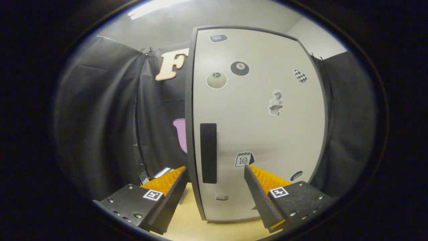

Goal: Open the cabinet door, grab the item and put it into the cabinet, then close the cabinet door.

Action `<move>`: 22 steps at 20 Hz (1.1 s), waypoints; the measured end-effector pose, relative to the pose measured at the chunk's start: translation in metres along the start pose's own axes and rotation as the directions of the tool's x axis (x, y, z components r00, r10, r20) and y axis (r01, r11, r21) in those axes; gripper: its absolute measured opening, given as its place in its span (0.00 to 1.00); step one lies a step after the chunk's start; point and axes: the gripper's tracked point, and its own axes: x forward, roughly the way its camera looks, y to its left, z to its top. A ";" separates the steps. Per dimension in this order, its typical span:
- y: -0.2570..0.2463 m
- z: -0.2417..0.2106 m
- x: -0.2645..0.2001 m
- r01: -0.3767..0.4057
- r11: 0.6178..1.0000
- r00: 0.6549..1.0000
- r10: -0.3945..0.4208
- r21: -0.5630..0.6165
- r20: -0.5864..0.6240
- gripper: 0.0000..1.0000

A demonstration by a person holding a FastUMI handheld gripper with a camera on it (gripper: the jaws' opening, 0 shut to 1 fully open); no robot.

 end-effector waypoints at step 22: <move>0.010 -0.006 0.056 0.041 0.999 0.998 -0.040 0.032 -0.040 0.16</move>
